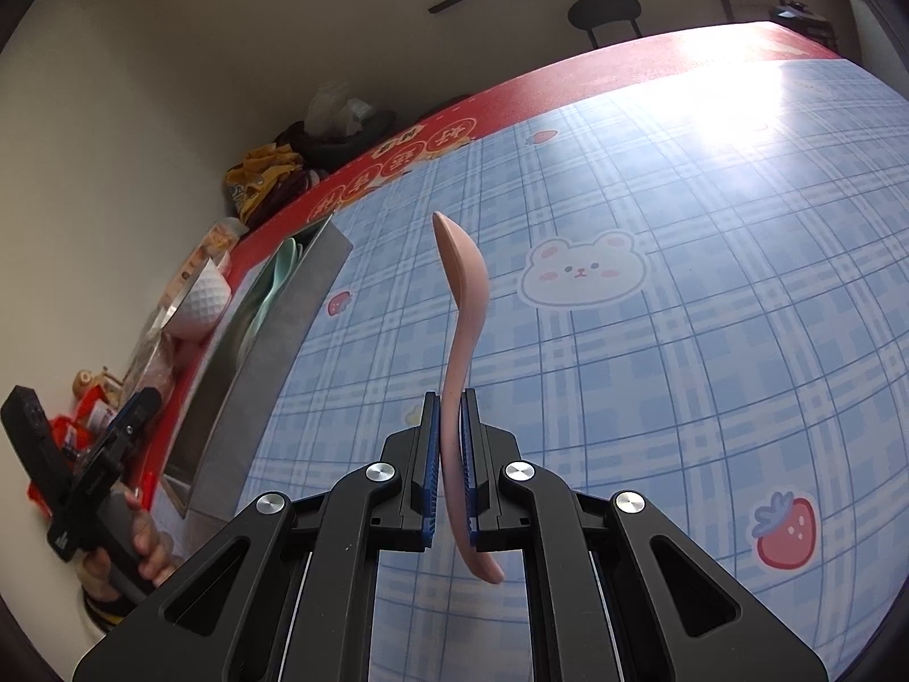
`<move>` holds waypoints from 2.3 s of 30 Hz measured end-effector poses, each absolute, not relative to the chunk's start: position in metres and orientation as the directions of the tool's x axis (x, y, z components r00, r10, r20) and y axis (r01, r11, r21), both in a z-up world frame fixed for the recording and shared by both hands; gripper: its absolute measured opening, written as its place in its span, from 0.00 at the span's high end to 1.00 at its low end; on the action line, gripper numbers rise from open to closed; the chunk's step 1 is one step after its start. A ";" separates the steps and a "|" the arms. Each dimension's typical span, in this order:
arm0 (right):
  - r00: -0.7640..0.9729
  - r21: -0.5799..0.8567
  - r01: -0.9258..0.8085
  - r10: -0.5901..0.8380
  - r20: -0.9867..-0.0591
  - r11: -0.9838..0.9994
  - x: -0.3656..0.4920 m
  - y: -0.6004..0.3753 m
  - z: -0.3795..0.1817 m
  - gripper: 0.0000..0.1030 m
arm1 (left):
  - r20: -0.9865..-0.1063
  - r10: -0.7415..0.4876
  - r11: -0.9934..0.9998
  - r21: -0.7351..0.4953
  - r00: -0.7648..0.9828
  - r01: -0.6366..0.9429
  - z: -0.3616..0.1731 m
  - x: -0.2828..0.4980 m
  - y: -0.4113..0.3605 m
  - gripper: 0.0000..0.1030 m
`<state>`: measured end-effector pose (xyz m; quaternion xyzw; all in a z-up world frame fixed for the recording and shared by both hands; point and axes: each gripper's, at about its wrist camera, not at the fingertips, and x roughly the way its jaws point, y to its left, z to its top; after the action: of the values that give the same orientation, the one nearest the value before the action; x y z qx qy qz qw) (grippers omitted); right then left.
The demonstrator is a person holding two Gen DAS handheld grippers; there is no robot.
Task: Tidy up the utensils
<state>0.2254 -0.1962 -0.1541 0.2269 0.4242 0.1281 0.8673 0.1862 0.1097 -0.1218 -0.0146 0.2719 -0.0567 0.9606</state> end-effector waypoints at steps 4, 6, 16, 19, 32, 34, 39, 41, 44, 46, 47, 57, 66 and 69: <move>0.594 0.548 -0.070 0.477 -0.648 0.833 0.247 -0.171 -0.128 0.93 | -0.505 -0.119 0.992 -0.097 0.855 0.081 -0.119 0.184 0.117 0.06; 0.577 0.563 -0.084 0.501 -0.645 0.822 0.263 -0.151 -0.117 0.93 | -0.505 -0.117 0.992 -0.097 0.855 0.079 -0.119 0.184 0.117 0.06; 0.462 0.596 -0.035 0.542 -0.702 0.802 0.337 -0.039 -0.113 0.93 | -0.487 -0.088 0.992 -0.122 0.869 0.032 -0.115 0.184 0.131 0.06; 0.442 0.585 -0.007 0.527 -0.726 0.811 0.344 -0.023 -0.122 0.93 | -0.490 -0.069 0.987 -0.158 0.869 -0.011 -0.115 0.186 0.144 0.06; 0.413 0.600 0.101 0.515 -0.751 0.794 0.358 -0.020 -0.149 0.93 | -0.523 -0.044 0.980 -0.186 0.851 -0.063 -0.120 0.194 0.156 0.06; 0.409 0.615 0.100 0.531 -0.742 0.782 0.359 -0.020 -0.150 0.92 | -0.526 -0.047 0.979 -0.191 0.849 -0.064 -0.121 0.195 0.156 0.06; 0.407 0.606 0.083 0.528 -0.746 0.791 0.359 -0.021 -0.147 0.91 | -0.543 -0.052 0.981 -0.186 0.838 -0.060 -0.125 0.198 0.155 0.06; 0.410 0.600 0.076 0.524 -0.747 0.796 0.357 -0.022 -0.146 0.91 | -0.546 -0.052 0.982 -0.181 0.836 -0.057 -0.126 0.198 0.154 0.06; 0.416 0.586 0.050 0.517 -0.748 0.809 0.354 -0.023 -0.141 0.91 | -0.546 -0.051 0.982 -0.178 0.836 -0.057 -0.126 0.198 0.154 0.06; 0.422 0.576 0.033 0.511 -0.749 0.816 0.352 -0.024 -0.138 0.91 | -0.549 -0.051 0.982 -0.179 0.834 -0.058 -0.127 0.198 0.153 0.06; 0.422 0.573 0.024 0.512 -0.749 0.819 0.352 -0.024 -0.136 0.91 | -0.549 -0.050 0.982 -0.179 0.834 -0.058 -0.127 0.198 0.153 0.06; 0.491 0.422 -0.148 0.437 -0.753 0.894 0.327 -0.022 -0.101 0.64 | -0.553 -0.053 0.983 -0.178 0.832 -0.056 -0.128 0.198 0.153 0.06; 0.607 0.185 -0.241 0.296 -0.737 0.953 0.282 -0.046 -0.083 0.16 | -0.549 -0.049 0.984 -0.168 0.834 -0.053 -0.128 0.197 0.150 0.06; 0.662 0.132 -0.241 0.262 -0.702 0.961 0.265 -0.058 -0.077 0.16 | -0.544 -0.047 0.986 -0.160 0.838 -0.048 -0.127 0.196 0.149 0.06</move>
<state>0.2646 -0.0577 -0.0774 0.0138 0.3873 0.1381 0.9114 0.1964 0.1492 -0.1269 -0.0840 0.2849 0.0002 0.9549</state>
